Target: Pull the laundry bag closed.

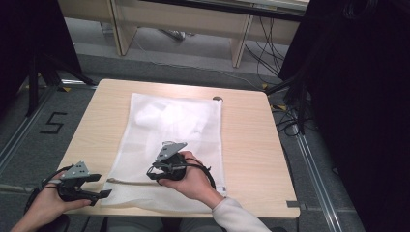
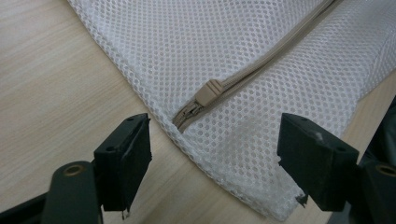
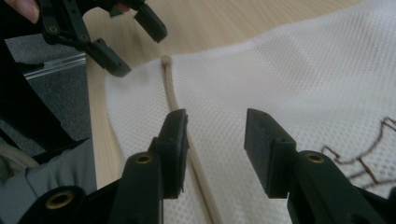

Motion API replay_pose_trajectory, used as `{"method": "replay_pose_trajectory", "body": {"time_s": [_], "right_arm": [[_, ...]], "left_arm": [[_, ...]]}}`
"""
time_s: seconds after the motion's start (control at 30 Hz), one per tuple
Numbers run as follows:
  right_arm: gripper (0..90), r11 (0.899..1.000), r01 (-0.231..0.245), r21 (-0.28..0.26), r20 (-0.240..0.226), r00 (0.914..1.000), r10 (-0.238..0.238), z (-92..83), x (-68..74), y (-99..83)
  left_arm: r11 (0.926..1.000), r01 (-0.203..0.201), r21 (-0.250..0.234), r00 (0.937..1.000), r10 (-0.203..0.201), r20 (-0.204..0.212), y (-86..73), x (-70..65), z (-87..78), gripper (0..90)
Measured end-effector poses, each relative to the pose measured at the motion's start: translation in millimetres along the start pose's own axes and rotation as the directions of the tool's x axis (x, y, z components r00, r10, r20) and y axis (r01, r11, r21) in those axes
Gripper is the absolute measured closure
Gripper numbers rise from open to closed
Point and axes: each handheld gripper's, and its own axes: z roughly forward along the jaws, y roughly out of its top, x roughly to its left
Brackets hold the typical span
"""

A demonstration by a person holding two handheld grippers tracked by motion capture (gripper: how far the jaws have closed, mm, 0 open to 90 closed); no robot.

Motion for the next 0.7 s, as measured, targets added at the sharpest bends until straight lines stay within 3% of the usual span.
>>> {"method": "replay_pose_trajectory", "body": {"time_s": [0.03, 0.07, 0.13, 0.17, 0.5, 0.53, 0.57, 0.63, 0.7], "right_arm": [[61.3, 0.999, 0.032, -0.010, 0.004, 0.9995, -0.032, 3.6, -0.6, 2.8], [61.9, 0.999, 0.035, -0.014, -0.004, 0.9994, -0.035, 6.4, 0.7, 5.3], [63.3, 1.000, 0.021, -0.006, -0.018, 0.9996, -0.021, 10.6, 2.8, 9.0], [64.2, 1.000, 0.020, 0.000, -0.020, 0.9996, -0.020, 12.6, 3.3, 10.3], [72.9, 0.999, 0.041, 0.035, -0.051, 0.9979, -0.039, 39.0, 10.8, 21.7], [72.9, 0.999, 0.041, 0.035, -0.051, 0.9979, -0.039, 39.0, 10.8, 21.7], [73.3, 0.998, 0.043, 0.041, -0.059, 0.9975, -0.040, 41.2, 11.6, 23.2], [75.6, 0.997, 0.059, 0.053, -0.065, 0.9963, -0.055, 49.0, 14.3, 27.6], [76.7, 0.997, 0.058, 0.057, -0.069, 0.9961, -0.054, 54.6, 16.2, 30.0]], "left_arm": [[0.9997, -0.019, 0.016, 0.9998, 0.019, -0.003, 0.4, 0.8, -0.9, 25.6], [0.9997, -0.019, 0.016, 0.9998, 0.019, -0.003, 0.4, 0.8, -0.9, 25.7], [0.9997, -0.016, 0.015, 0.9999, 0.017, -0.005, 0.5, 0.6, -0.6, 25.7], [1.0000, 0.009, -0.003, 1.0000, -0.009, 0.002, 0.2, -0.1, 1.0, 25.6], [0.9997, -0.013, 0.019, 0.9999, 0.013, 0.002, 0.7, 1.4, 0.4, 25.4], [1.0000, 0.009, 0.001, 1.0000, -0.009, 0.004, 0.3, 0.2, 1.8, 25.4], [0.9997, -0.009, 0.021, 1.0000, 0.009, 0.001, 0.6, 1.6, 0.5, 25.4], [1.0000, 0.008, 0.002, 1.0000, -0.008, 0.005, 0.4, 0.2, 1.6, 25.4], [0.9999, -0.010, 0.013, 1.0000, 0.010, 0.000, 0.7, 1.2, 0.9, 25.4]]}}
